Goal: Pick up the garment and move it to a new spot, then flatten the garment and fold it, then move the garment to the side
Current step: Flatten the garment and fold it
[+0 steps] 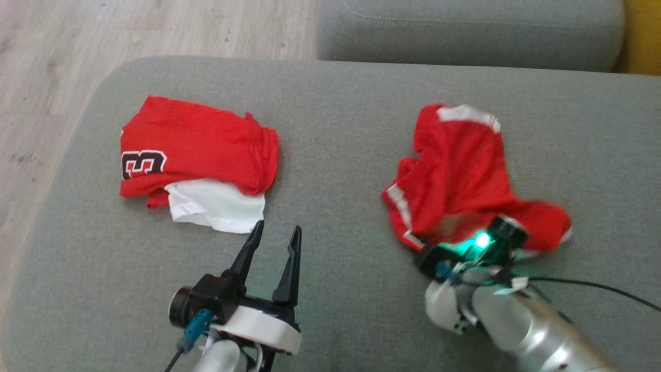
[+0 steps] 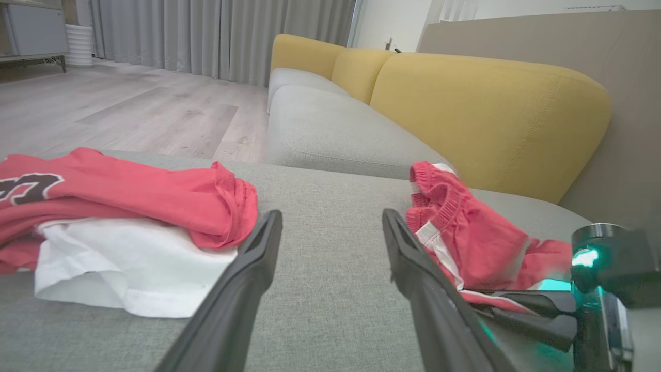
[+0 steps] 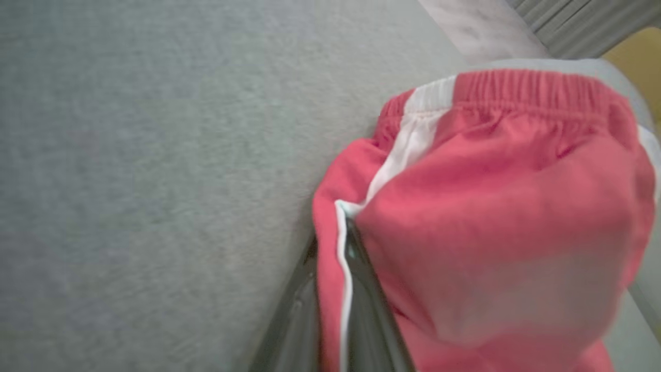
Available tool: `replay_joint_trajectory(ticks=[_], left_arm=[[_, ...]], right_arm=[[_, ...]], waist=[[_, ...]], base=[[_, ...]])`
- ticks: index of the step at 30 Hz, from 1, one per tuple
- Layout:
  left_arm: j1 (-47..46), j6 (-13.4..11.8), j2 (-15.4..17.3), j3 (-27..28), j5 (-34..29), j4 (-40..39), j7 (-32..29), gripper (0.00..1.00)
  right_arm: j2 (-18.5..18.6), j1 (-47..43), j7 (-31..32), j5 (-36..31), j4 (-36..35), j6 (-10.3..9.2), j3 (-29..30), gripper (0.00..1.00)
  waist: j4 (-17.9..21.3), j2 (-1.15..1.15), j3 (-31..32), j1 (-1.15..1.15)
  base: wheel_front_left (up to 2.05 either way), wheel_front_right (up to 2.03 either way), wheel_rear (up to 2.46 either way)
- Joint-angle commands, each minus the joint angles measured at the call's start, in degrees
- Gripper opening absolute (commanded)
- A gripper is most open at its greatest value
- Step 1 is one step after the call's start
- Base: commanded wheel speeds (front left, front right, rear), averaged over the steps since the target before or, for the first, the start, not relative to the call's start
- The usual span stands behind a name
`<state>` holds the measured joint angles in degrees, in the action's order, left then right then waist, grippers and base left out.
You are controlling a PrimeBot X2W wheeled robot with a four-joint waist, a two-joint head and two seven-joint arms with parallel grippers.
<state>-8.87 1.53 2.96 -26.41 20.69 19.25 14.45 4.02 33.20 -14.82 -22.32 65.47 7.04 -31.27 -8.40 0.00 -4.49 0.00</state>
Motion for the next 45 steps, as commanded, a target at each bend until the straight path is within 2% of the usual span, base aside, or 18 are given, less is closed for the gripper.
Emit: replay_joint_trajectory(ticks=[1, 5, 6, 7, 9, 16, 19, 22, 24, 25, 28, 31, 38, 45], left_arm=[[-1.40, 0.07, -0.08, 1.43, 0.06, -1.21, 0.55, 1.00], [-0.65, 0.20, -0.08, 2.25, -0.20, -0.83, 0.55, 1.00], [-0.41, 0.17, -0.08, 2.56, -0.19, -0.87, 0.55, 1.00], [-0.20, 0.16, -0.08, 2.76, -0.12, -0.98, 0.55, 1.00], [-0.01, 0.14, -0.08, 2.93, -0.03, -1.10, 0.55, 1.00], [0.80, -0.04, -0.08, 3.63, 0.03, -1.84, 0.55, 1.00], [0.89, 0.09, -0.08, 4.15, -0.28, -2.03, 0.55, 1.00], [0.95, 0.19, -0.08, 4.72, -0.54, -2.42, 0.55, 1.00], [1.03, 0.21, -0.08, 5.06, -0.71, -2.74, 0.55, 1.00], [1.01, 0.29, -0.08, 5.19, -0.89, -3.00, 0.55, 1.00], [0.88, 0.33, -0.08, 5.33, -1.07, -3.33, 0.55, 1.00], [0.64, 0.20, -0.08, 5.77, -1.16, -3.80, 0.55, 1.00], [-0.92, 0.49, -0.08, 5.20, -1.52, -4.06, 0.55, 1.00], [-3.29, 0.74, -0.08, 4.33, -1.36, -3.42, 0.55, 1.00]], right_arm=[[-1.09, -0.79, -0.16, 3.56, -2.45, 0.45, -6.34, 0.00], [-1.03, -2.93, -0.17, 11.68, -5.27, 0.45, -14.73, 0.00], [-0.69, -2.99, -0.17, 13.80, -6.87, 0.45, -15.65, 0.44], [-0.11, -3.12, -0.17, 16.09, -8.35, 0.45, -16.19, 1.00], [0.54, -3.22, -0.17, 18.21, -9.80, 0.45, -16.77, 1.00], [7.22, -4.75, -0.18, 28.98, -20.04, 0.45, -15.05, 1.00], [9.64, -6.32, -0.17, 31.69, -23.14, 0.45, -10.26, 1.00], [10.20, -9.04, -0.15, 34.80, -26.21, 0.45, -0.77, 1.00], [9.59, -11.19, -0.16, 34.92, -28.30, 0.45, 6.31, 1.00], [7.95, -13.68, -0.16, 34.10, -31.07, 0.45, 13.23, 1.00], [4.20, -17.74, -0.17, 31.39, -35.62, 0.45, 22.50, 1.00], [0.70, -21.01, -0.17, 29.10, -39.43, 0.45, 28.61, 1.00], [-1.08, -21.20, -0.06, 27.16, -42.64, 0.45, 32.37, 1.00], [-1.12, -12.18, 6.07, 27.87, -38.13, 0.45, 33.92, 1.00]], waist=[[0.45, 0.00, 0.74, 0.00], [1.83, 0.00, 1.97, 0.00], [2.30, 0.00, 2.29, 0.00], [2.66, 0.00, 2.49, 0.00], [3.03, 0.00, 2.76, 0.00], [5.57, 0.00, 3.86, 0.00], [6.42, 0.00, 3.98, 0.00], [7.13, 0.00, 3.94, 0.00], [7.52, 0.00, 3.80, 0.00], [7.71, 0.00, 3.51, 0.00], [7.87, 0.00, 2.91, 0.00], [8.17, 0.00, 1.98, 0.00], [7.66, 0.00, -0.86, 0.00], [4.90, 0.00, -4.63, 0.00]], base=[[0.00, 0.00, 0.00], [0.00, 0.00, 0.00], [0.00, 0.00, 0.00], [0.00, 0.00, 0.00], [0.00, 0.00, 0.00], [0.00, 0.00, 0.00], [0.00, 0.00, 0.00], [0.00, 0.00, 0.00], [0.00, 0.00, 0.00], [0.00, 0.00, 0.00], [0.00, 0.00, 0.00], [0.00, 0.00, 0.00], [0.00, 0.00, 0.00], [0.00, 0.00, 0.00]])
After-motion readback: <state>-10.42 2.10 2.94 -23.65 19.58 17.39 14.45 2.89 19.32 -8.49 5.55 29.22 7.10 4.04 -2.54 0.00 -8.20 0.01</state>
